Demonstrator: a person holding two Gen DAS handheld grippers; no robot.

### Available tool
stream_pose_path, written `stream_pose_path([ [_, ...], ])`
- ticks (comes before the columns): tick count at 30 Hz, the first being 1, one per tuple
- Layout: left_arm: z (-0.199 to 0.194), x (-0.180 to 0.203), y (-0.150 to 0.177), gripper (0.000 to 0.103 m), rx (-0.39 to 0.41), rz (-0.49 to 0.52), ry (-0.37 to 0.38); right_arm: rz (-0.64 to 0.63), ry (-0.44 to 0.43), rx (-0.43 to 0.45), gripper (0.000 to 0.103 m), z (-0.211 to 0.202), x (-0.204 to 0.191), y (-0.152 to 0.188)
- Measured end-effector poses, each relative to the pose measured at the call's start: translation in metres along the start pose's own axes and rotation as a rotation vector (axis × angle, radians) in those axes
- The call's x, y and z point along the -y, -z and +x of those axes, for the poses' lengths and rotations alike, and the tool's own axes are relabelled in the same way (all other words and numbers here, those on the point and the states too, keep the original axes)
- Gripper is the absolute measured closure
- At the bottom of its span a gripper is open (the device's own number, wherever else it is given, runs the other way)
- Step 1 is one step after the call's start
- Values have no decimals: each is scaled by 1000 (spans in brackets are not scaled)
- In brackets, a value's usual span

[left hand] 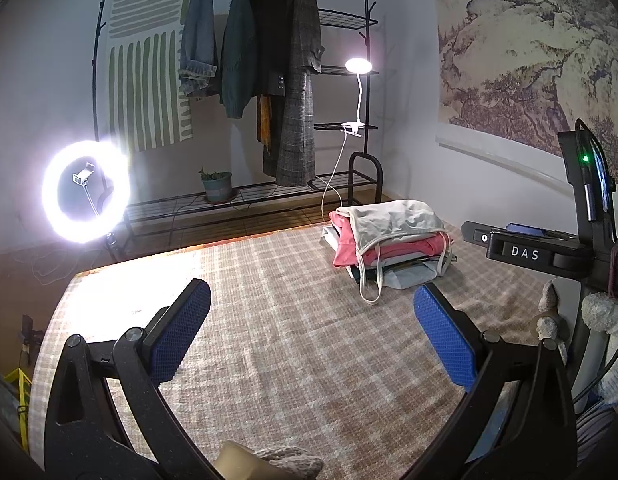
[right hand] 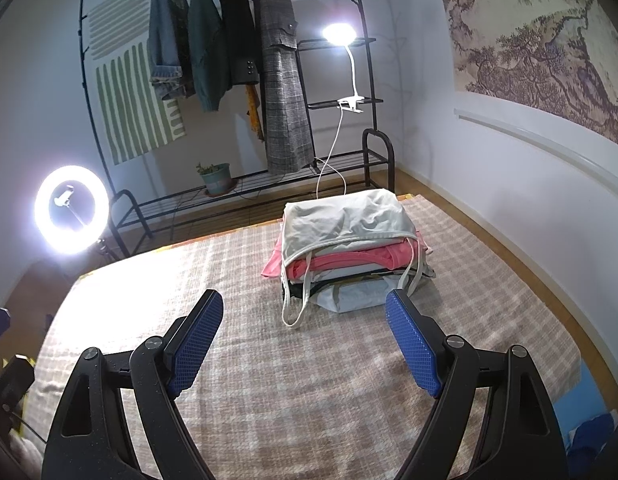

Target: Fold small clothes

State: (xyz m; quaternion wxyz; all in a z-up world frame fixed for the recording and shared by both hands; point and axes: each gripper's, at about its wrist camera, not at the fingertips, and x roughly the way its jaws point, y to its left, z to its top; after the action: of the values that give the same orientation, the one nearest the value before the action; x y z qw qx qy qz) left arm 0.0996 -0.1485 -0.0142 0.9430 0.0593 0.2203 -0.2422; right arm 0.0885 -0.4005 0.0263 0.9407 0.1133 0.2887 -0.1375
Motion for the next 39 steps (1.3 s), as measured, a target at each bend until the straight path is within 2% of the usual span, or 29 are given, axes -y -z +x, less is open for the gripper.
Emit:
stream_pose_path([
  [34,1,0,1,0,5,-4,-2,-1,-11,-16,19,-1,-5,2],
  [39,0,2,-1,0,27,4,-9,-1,-11,-17,19,-1,-5,2],
])
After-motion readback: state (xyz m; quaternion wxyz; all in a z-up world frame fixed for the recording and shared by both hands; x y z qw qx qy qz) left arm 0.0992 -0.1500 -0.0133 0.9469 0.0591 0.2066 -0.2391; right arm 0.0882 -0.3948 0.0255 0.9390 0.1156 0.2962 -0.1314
